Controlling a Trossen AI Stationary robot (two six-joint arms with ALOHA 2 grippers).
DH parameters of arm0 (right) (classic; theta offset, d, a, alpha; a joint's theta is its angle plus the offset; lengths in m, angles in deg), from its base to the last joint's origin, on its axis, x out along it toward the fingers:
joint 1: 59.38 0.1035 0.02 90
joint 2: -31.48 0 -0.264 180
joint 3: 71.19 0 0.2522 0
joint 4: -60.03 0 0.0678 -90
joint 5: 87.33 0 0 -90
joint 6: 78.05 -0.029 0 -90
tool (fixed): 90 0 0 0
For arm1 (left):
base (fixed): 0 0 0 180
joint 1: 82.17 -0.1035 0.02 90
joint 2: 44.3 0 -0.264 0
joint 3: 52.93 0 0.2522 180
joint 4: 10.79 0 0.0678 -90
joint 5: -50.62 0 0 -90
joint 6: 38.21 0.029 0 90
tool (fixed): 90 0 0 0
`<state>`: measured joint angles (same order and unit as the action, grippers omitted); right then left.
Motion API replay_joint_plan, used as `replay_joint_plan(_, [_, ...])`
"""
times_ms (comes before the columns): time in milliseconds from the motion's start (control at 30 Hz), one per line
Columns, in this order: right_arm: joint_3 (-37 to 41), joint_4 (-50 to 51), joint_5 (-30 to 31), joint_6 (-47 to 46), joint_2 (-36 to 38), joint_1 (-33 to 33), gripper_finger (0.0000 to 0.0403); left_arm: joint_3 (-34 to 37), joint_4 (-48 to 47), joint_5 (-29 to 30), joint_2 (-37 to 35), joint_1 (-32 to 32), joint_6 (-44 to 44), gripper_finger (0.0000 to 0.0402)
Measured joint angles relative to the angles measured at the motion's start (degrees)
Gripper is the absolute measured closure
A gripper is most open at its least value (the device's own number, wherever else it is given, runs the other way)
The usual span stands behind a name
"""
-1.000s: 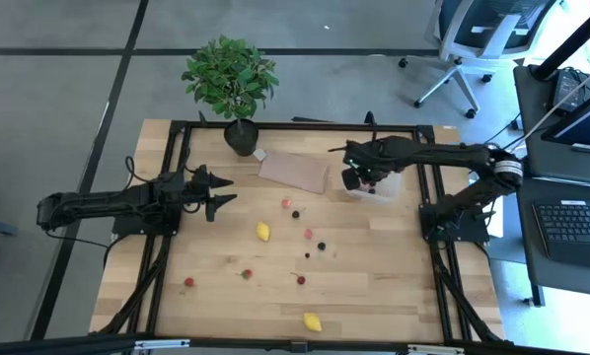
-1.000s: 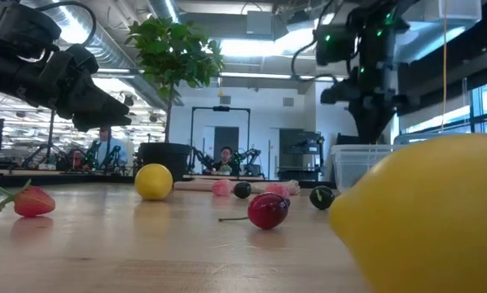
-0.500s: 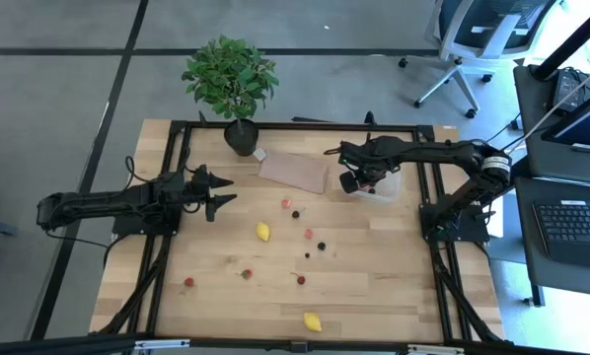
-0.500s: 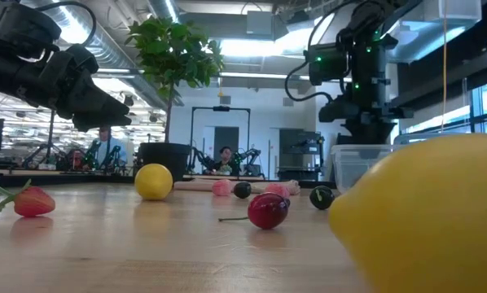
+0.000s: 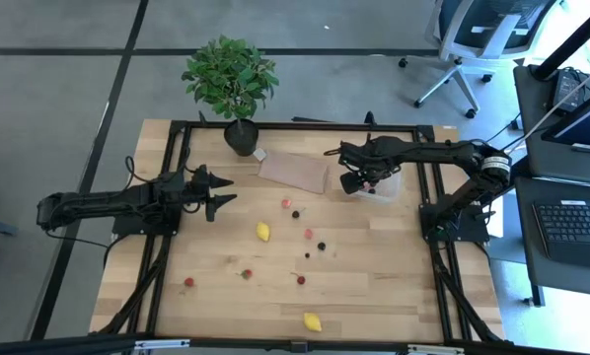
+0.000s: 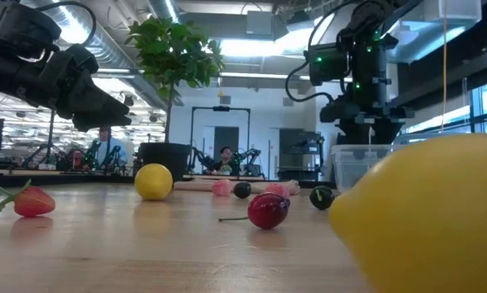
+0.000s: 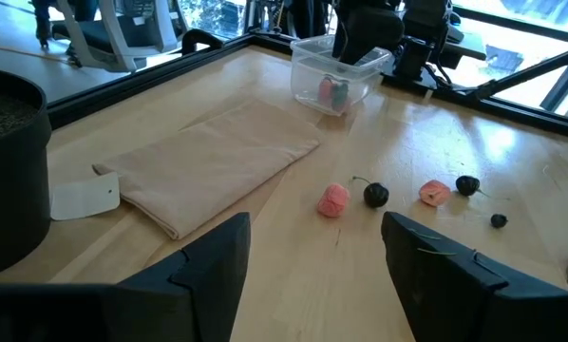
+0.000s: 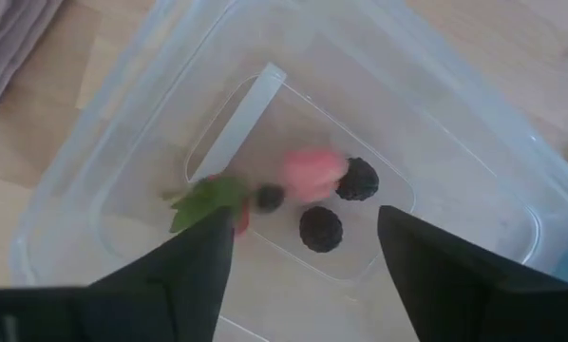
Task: Pick and placing Produce into tupperware
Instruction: Put the right blueberry into the transparent container, then put the right black cherry into the transparent container
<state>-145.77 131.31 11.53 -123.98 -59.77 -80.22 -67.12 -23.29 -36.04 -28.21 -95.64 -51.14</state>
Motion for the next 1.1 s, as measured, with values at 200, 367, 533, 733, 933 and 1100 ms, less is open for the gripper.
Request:
replay_joint_plan(200, [0.0,0.0,-0.4,1.5,0.0,0.0,0.0132,0.0,0.0,0.0,0.0,0.0,-0.3,0.0170])
replay_joint_plan(367, [-2.8,0.1,-1.1,3.1,0.8,1.3,0.0131,0.0,0.0,0.0,0.0,0.0,-0.3,0.0170])
replay_joint_plan(533, [-10.8,-2.1,-3.2,9.5,1.4,7.1,0.0131,0.0,0.0,0.0,0.0,0.0,-0.3,0.0170])
replay_joint_plan(733, [-14.0,-12.6,-3.6,22.6,1.5,18.7,0.0131,0.0,0.0,0.0,0.0,0.0,-0.4,0.0170])
replay_joint_plan(933, [-6.6,-23.2,-3.3,24.2,1.5,27.3,0.0131,0.0,-0.2,0.0,0.0,0.0,-0.6,0.0170])
replay_joint_plan(1100, [1.5,-33.0,-2.9,28.7,1.4,31.1,0.0131,0.0,-0.2,0.0,0.0,0.0,-0.6,0.0170])
